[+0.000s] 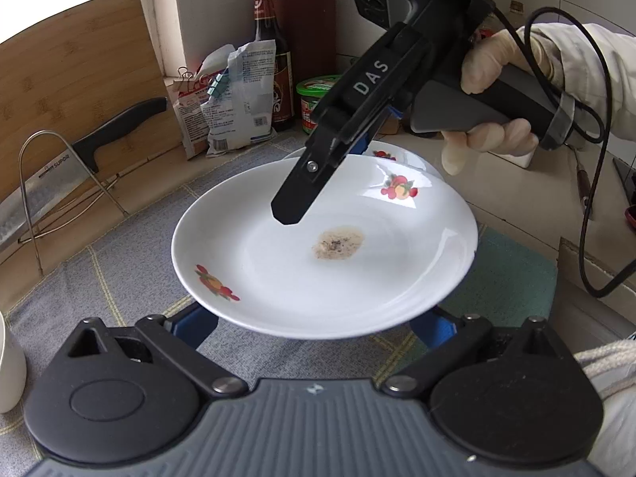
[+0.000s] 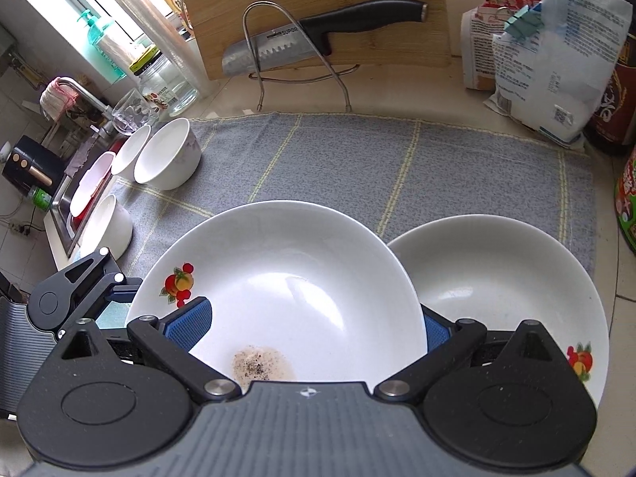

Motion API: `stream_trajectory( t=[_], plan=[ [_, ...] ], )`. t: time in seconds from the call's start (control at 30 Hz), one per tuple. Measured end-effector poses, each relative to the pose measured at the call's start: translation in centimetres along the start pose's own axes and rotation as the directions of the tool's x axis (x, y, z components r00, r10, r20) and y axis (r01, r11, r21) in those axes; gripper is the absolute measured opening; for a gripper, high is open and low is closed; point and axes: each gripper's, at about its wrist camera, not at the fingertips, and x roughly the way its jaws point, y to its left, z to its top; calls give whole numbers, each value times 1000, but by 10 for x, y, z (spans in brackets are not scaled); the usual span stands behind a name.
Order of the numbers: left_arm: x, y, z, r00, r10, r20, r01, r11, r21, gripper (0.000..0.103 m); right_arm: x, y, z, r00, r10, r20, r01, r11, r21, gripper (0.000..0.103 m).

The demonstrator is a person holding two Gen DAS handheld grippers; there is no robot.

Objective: Organize plates and bowls
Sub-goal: 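Lower the stained plate with the right gripper onto the plate stack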

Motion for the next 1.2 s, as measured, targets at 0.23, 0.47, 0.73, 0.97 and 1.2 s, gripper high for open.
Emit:
stream_trajectory(
  t=[0.23, 0.47, 0.73, 0.97, 1.2],
  plan=[
    [15, -12, 10, 1000, -24, -8, 25, 999, 21, 101, -9, -23, -11, 1000, -13, 13, 12, 999, 40, 103],
    [24, -20, 15, 999, -36, -16, 37, 999, 35, 101, -13, -39, -19, 1000, -15, 18, 14, 997, 70, 103],
    [34, -23, 20, 999, -30, -24, 31, 998, 54, 101, -12, -54, -23, 1000, -17, 22, 15, 996, 84, 103],
    [38, -25, 23, 999, -33, -31, 35, 997, 65, 101, -11, -62, -25, 1000, -19, 24, 16, 995, 97, 103],
    [45, -25, 24, 999, -34, -34, 37, 996, 82, 101, -10, -67, -26, 999, -32, 25, 29, 995, 93, 103]
  ],
)
